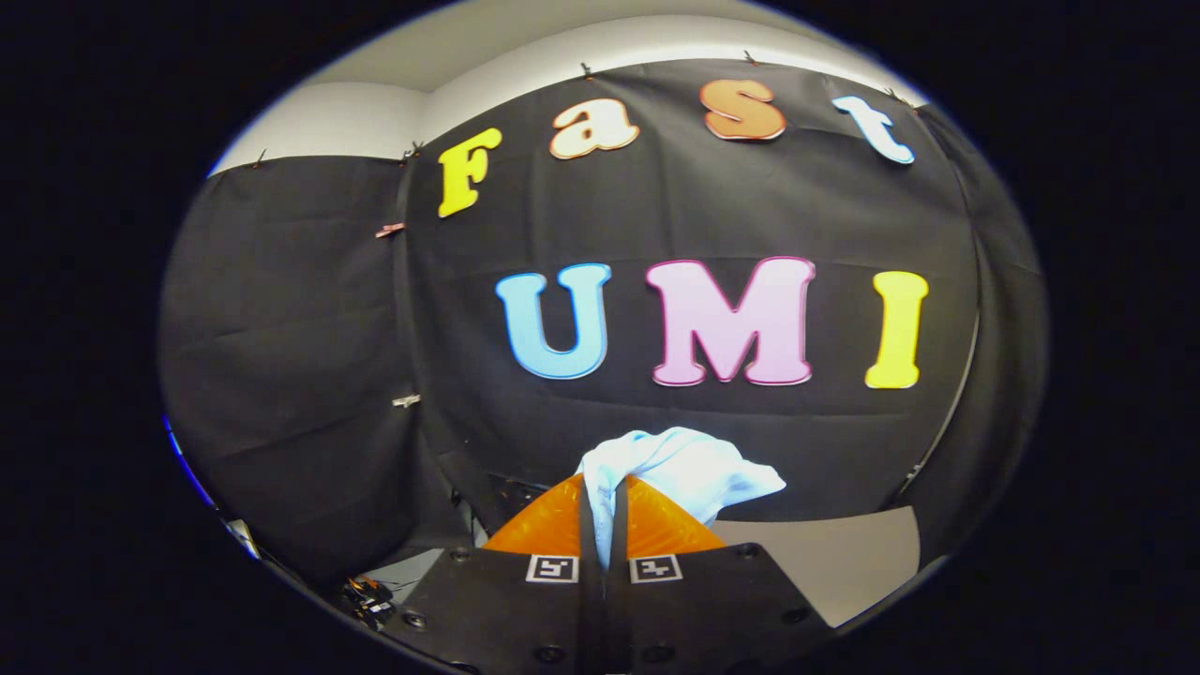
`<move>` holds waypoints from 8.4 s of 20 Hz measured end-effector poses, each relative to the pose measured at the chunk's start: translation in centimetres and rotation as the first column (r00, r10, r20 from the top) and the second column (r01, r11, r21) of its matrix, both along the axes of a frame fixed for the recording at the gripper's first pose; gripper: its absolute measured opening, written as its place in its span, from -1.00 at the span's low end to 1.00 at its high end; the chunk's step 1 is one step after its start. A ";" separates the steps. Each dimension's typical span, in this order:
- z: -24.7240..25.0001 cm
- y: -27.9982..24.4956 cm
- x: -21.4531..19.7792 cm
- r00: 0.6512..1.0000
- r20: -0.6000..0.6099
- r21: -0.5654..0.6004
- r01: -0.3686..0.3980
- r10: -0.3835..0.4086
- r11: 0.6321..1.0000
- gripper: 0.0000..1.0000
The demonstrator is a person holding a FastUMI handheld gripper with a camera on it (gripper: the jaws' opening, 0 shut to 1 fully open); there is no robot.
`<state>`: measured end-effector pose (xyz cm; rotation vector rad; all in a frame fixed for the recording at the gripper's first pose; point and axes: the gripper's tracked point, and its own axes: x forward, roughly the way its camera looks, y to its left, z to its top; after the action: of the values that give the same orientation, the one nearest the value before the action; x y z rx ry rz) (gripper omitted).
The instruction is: Put the clothes into the washing machine and then close the washing machine lid.
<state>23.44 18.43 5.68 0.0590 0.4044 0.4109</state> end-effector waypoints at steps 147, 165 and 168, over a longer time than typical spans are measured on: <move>-32.9 7.5 -1.0 0.838 -0.538 -0.138 0.021 -0.093 0.990 0.94; -28.3 6.8 -1.8 0.925 -0.376 -0.096 0.020 -0.055 0.995 0.94; -25.4 6.2 -2.6 0.954 -0.296 -0.096 0.017 -0.045 0.995 0.94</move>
<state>20.88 24.62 -19.76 0.0372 0.7195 0.3518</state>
